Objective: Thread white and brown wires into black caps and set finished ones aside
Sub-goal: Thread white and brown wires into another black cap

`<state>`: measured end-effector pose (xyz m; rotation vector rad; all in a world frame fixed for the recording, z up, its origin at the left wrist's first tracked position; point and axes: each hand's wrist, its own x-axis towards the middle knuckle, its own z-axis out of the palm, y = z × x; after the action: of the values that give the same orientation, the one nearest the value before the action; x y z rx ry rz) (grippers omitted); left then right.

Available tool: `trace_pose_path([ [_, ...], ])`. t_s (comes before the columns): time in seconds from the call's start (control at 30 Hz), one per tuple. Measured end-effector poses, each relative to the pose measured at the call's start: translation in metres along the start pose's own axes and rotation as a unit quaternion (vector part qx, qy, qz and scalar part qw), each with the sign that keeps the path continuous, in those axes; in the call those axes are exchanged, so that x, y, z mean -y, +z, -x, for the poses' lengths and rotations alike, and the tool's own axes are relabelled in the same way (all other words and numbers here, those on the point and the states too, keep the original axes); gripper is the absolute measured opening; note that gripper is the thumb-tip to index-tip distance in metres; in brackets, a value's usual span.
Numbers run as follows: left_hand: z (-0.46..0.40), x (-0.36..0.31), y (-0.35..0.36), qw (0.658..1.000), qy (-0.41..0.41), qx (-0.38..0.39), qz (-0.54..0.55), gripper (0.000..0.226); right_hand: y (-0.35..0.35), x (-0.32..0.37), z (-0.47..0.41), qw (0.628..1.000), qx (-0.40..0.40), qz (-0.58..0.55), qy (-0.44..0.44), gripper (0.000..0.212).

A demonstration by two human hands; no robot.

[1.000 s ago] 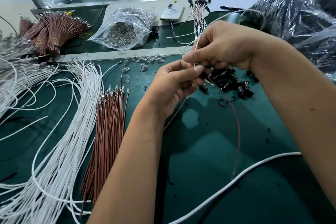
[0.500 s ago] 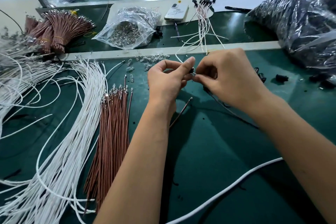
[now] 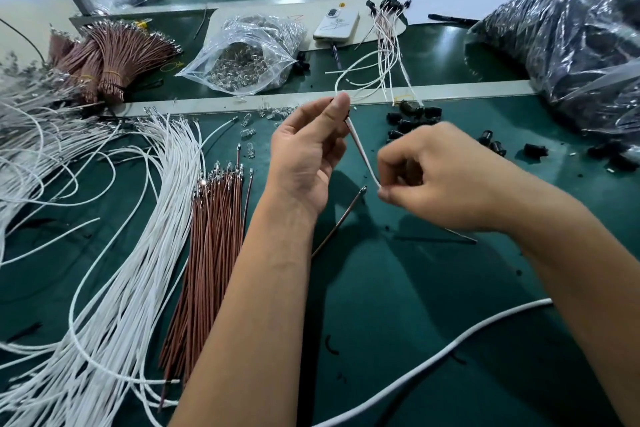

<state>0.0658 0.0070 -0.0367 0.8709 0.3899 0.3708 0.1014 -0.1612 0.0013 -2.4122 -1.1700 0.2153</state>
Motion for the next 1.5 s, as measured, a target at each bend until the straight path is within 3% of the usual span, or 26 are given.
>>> trace_pose_path([
  [0.1,0.002,0.0,0.0,1.0,0.025,0.003,0.005,0.015,-0.012,-0.003,0.003,0.993,0.12,-0.019,0.006,0.028],
  [0.23,0.004,-0.002,0.002,0.997,0.064,0.011,0.032,0.014,-0.025,-0.008,0.003,0.977,0.213,0.0,0.026,0.019],
  [0.3,0.006,-0.002,0.004,0.995,0.084,0.043,0.024,0.014,-0.026,-0.007,-0.003,0.983,0.183,-0.018,0.021,0.02],
  [0.43,0.011,0.001,0.011,0.988,0.113,0.108,-0.013,0.014,-0.012,-0.001,-0.022,0.992,-0.017,-0.123,0.012,0.038],
  [0.53,0.009,-0.001,0.009,0.989,0.115,0.096,-0.014,0.02,-0.004,0.005,-0.025,0.987,-0.024,-0.161,-0.014,0.03],
  [0.63,0.005,-0.001,0.006,0.991,0.114,0.061,-0.016,0.019,-0.001,0.006,-0.02,0.987,-0.028,-0.158,-0.014,0.039],
  [0.77,0.0,-0.003,0.001,0.995,0.085,0.018,0.039,0.014,-0.005,0.008,-0.01,0.993,0.079,-0.091,0.012,0.047],
  [0.97,-0.005,-0.01,-0.007,0.992,0.094,-0.032,0.079,0.017,-0.016,0.007,0.006,0.954,0.29,-0.054,0.054,0.042],
  [1.17,-0.006,-0.022,-0.022,0.983,0.127,-0.102,0.087,0.016,-0.023,0.003,0.012,0.918,0.376,-0.119,0.034,0.041],
  [1.27,-0.007,-0.024,-0.026,0.984,0.107,-0.102,0.1,0.019,-0.026,0.004,0.011,0.906,0.399,-0.142,0.02,0.04],
  [1.33,-0.008,-0.023,-0.026,0.991,0.057,-0.09,0.077,0.022,-0.026,0.006,0.007,0.924,0.366,-0.112,0.025,0.048],
  [1.4,-0.008,-0.016,-0.022,0.997,0.007,-0.074,0.004,0.025,-0.022,0.005,0.0,0.957,0.263,-0.11,0.056,0.067],
  [1.5,-0.005,-0.003,-0.011,0.996,-0.023,-0.04,-0.071,0.028,-0.005,0.005,-0.017,0.952,0.109,-0.26,0.116,0.075],
])
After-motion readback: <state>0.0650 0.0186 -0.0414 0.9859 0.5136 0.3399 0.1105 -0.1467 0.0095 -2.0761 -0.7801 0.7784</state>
